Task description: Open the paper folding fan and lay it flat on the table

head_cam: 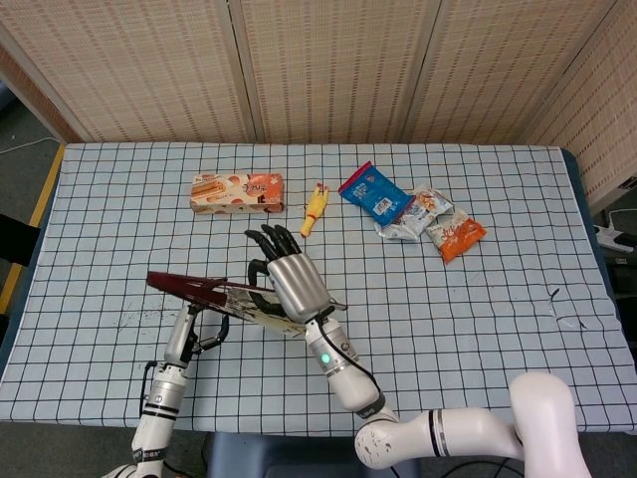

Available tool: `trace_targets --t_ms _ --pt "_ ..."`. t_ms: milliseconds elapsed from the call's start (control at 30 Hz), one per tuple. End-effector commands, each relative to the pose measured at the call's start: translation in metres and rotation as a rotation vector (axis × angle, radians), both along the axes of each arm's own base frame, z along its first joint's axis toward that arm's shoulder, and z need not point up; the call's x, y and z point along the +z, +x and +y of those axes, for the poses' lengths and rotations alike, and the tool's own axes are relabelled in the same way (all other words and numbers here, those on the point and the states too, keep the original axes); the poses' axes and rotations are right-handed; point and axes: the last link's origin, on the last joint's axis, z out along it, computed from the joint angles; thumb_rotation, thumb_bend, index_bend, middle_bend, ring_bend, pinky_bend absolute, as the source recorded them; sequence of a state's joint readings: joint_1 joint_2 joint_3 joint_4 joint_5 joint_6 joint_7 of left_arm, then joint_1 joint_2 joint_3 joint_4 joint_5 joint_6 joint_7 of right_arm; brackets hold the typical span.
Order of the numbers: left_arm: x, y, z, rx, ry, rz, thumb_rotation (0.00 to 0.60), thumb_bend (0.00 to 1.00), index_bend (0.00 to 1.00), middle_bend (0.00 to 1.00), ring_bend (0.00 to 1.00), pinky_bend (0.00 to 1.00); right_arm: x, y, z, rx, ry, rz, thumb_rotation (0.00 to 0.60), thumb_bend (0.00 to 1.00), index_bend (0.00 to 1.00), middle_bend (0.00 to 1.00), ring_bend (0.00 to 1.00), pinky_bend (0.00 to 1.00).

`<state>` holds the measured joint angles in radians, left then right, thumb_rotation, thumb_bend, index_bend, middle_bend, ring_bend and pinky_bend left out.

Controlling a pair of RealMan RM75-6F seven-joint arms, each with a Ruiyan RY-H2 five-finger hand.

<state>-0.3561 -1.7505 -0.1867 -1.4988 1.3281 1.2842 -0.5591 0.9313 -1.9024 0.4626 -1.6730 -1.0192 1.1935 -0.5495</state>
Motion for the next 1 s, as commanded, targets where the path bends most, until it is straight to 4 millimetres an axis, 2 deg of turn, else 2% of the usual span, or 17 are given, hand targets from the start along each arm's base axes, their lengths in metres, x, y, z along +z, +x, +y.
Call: trace_targets --t_ms 33,233,600,733,800,867,1000 --pt "0.001 -0.001 0.001 0.009 0.020 -0.002 0.600 0.60 0.88 0.30 0.02 0.00 0.001 -0.002 0.000 -0.001 0.002 0.002 0.600 0.69 0.66 0.10 0.00 0.00" --pt "0.008 -0.006 0.005 0.016 0.079 0.017 0.600 0.62 0.90 0.35 0.07 0.00 0.010 -0.009 -0.001 0.010 -0.018 0.003 0.600 0.69 0.66 0.10 0.00 0.00" --pt "0.048 -0.049 0.033 0.096 0.226 0.145 0.600 0.63 0.90 0.38 0.09 0.00 0.040 -0.022 -0.006 0.028 -0.072 0.004 0.600 0.69 0.66 0.10 0.00 0.00" --pt "0.052 -0.054 0.035 0.101 0.240 0.162 0.600 0.63 0.91 0.38 0.09 0.00 0.043 -0.024 -0.007 0.031 -0.078 0.009 0.600 0.69 0.66 0.10 0.00 0.00" --pt "0.059 -0.062 0.039 0.112 0.267 0.190 0.600 0.63 0.91 0.39 0.10 0.00 0.046 -0.027 -0.008 0.038 -0.089 0.019 0.600 0.69 0.66 0.10 0.00 0.00" --pt "0.079 -0.079 0.047 0.142 0.343 0.250 0.600 0.63 0.90 0.40 0.10 0.00 0.051 -0.036 -0.005 0.056 -0.108 0.047 0.600 0.69 0.66 0.10 0.00 0.00" --pt "0.090 -0.089 0.050 0.146 0.398 0.280 0.600 0.63 0.90 0.43 0.12 0.00 0.057 -0.049 0.001 0.086 -0.133 0.079 0.600 0.69 0.66 0.10 0.00 0.00"
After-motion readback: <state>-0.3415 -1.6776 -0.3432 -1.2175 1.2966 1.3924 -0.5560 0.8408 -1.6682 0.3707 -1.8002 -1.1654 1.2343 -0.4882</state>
